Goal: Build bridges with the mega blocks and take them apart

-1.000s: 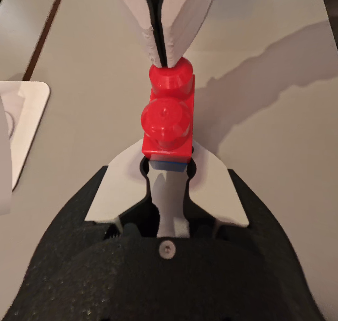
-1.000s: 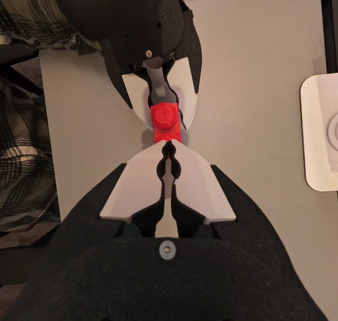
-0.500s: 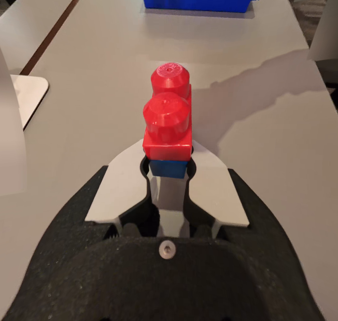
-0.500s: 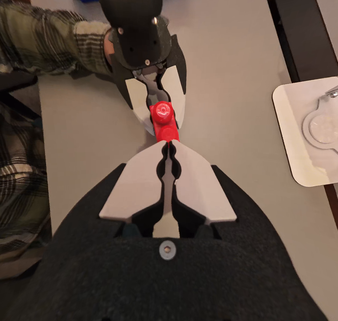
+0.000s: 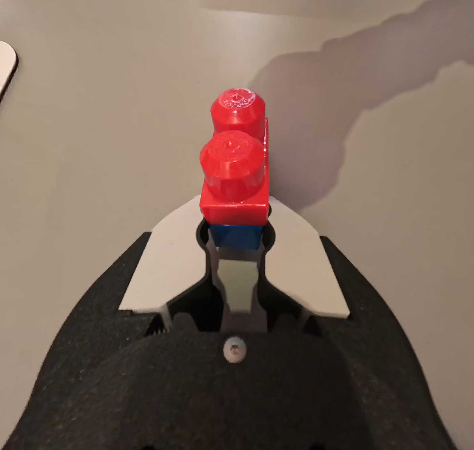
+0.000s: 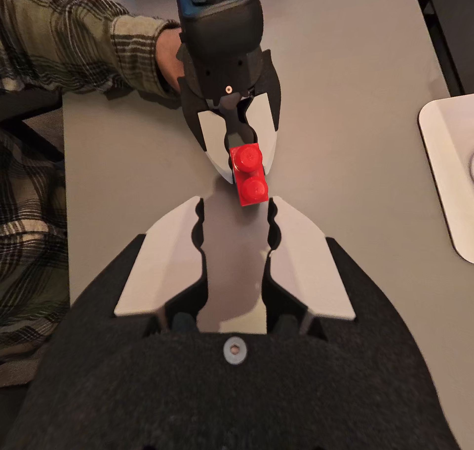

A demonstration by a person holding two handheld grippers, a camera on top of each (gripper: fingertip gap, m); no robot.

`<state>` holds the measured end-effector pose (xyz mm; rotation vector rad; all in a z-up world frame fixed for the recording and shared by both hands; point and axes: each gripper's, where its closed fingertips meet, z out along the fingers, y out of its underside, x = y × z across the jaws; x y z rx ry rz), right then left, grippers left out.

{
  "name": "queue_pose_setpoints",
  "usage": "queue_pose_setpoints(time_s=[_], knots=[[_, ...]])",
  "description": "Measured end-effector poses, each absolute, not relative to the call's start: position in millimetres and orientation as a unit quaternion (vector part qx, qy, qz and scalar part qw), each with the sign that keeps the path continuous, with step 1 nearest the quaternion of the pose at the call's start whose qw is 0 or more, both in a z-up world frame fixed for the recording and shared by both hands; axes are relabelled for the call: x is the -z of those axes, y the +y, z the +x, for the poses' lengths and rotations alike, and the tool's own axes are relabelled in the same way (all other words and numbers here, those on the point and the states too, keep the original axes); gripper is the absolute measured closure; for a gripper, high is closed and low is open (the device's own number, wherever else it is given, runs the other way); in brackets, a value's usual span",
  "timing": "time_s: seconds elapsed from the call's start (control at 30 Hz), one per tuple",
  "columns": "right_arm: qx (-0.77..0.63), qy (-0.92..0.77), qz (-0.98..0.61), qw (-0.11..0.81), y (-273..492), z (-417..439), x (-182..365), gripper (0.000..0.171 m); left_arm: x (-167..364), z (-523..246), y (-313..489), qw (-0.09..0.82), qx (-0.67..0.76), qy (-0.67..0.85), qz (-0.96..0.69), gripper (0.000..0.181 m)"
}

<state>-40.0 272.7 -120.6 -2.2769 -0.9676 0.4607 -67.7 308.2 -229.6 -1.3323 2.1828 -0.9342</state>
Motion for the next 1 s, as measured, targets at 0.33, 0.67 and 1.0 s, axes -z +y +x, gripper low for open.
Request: queue_pose_setpoints(time_s=[0.33,0.67,1.0], knots=[[-0.170,-0.391,-0.849,0.311,286,-46,151,0.136,253,-79,318,0.188,0.310,0.803,-0.474,0.141],[-0.180,-0.421,-0.835,0.305,308,-71,176,0.171,254,-79,318,0.184,0.309,0.803,-0.475,0.142],[-0.179,-0.437,-0.822,0.319,309,-80,186,0.171,254,-76,316,0.183,0.318,0.800,-0.475,0.141]])
